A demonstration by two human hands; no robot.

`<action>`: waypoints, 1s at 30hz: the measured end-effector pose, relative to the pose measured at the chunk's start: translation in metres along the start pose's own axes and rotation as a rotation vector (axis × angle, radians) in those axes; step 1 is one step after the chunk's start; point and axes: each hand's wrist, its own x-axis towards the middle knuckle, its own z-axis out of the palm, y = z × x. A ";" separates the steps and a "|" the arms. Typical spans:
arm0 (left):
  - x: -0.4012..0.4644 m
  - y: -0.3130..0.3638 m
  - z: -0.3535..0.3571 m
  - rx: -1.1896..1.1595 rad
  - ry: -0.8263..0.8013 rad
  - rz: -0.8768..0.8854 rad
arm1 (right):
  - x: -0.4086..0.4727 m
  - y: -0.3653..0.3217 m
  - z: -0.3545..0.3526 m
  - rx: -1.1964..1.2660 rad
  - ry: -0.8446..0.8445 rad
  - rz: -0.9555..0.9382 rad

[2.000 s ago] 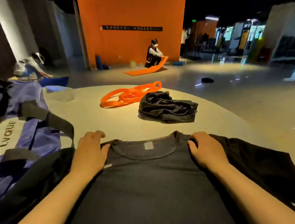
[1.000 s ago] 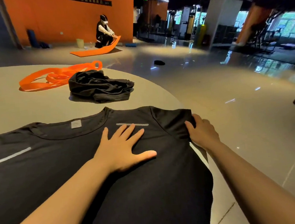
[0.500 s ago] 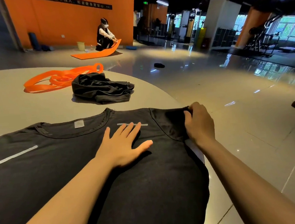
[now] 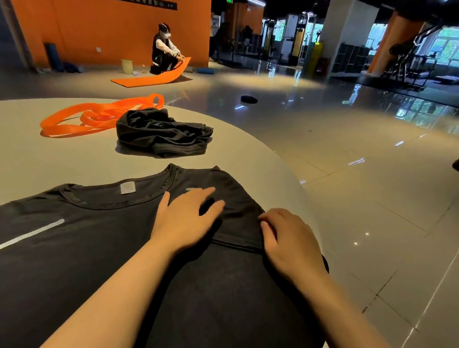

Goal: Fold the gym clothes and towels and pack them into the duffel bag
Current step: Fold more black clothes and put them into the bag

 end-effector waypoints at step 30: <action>-0.043 -0.007 -0.009 0.257 0.029 -0.010 | 0.000 -0.005 -0.007 -0.163 -0.083 0.180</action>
